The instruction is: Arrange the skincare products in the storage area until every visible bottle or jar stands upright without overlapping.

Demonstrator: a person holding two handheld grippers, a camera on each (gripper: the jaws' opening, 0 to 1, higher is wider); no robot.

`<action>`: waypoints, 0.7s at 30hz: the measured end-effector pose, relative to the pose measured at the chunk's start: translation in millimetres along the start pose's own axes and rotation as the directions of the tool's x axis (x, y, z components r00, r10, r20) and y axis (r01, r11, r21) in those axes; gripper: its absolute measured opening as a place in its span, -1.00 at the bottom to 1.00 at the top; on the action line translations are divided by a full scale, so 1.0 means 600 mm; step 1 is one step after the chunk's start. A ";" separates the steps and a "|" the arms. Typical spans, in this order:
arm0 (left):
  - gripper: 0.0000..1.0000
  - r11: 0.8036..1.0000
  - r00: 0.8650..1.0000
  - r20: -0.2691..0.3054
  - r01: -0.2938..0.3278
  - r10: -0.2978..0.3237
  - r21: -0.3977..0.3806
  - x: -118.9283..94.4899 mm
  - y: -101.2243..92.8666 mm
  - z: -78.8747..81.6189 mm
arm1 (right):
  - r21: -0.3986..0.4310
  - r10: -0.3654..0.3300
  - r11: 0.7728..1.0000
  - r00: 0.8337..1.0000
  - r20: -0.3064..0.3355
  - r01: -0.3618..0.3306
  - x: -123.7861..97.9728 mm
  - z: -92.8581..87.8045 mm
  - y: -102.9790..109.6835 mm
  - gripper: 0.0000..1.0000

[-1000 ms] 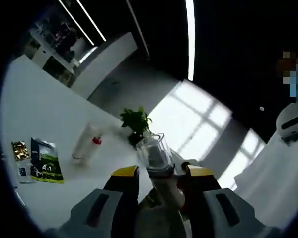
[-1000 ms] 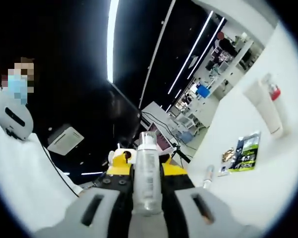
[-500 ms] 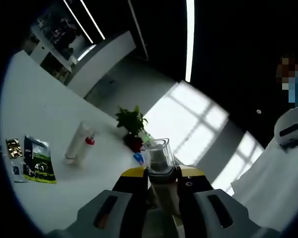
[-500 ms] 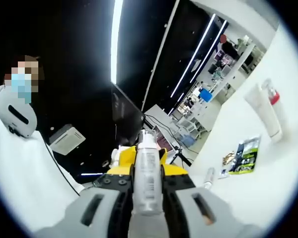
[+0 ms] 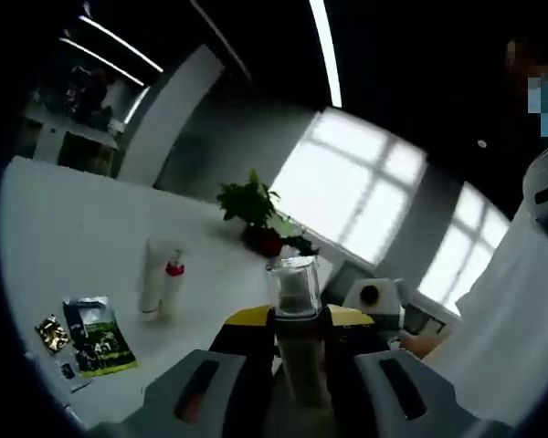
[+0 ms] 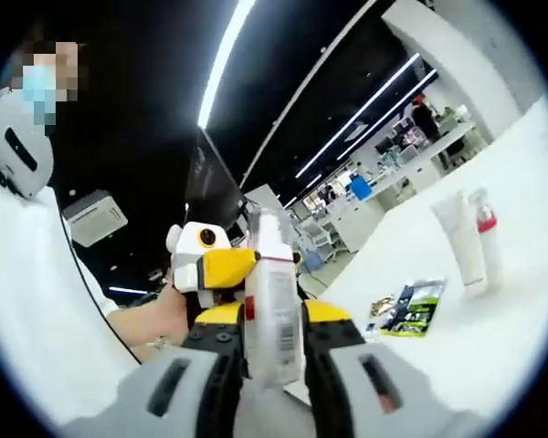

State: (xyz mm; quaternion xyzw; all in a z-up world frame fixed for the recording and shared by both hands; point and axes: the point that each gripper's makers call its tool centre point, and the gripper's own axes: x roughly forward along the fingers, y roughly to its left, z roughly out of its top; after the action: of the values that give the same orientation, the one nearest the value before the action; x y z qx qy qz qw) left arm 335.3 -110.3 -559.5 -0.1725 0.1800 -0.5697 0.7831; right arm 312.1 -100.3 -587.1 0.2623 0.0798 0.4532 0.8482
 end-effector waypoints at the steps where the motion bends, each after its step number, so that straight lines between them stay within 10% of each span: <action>1: -0.66 1.000 1.000 -0.013 -0.004 0.004 0.019 0.001 0.002 -0.001 | 0.001 -0.007 1.000 1.000 0.003 0.007 -0.005 0.001 -0.003 -0.42; 14: -0.66 0.957 0.980 -0.186 -0.017 0.073 0.288 0.030 0.019 -0.030 | -0.047 -0.070 0.996 0.993 0.093 0.074 -0.023 0.082 -0.021 -0.28; 21: -0.66 0.926 0.969 -0.236 0.021 0.074 0.377 0.046 0.016 -0.044 | -0.069 -0.089 0.993 0.994 0.055 0.093 0.001 0.073 -0.040 -0.31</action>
State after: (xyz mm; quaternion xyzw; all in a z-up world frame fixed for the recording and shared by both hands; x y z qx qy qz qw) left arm 338.5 -135.5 -589.6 0.0553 0.1655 -0.5998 0.7809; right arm 346.2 -126.8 -562.3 0.2395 0.0533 0.4097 0.8786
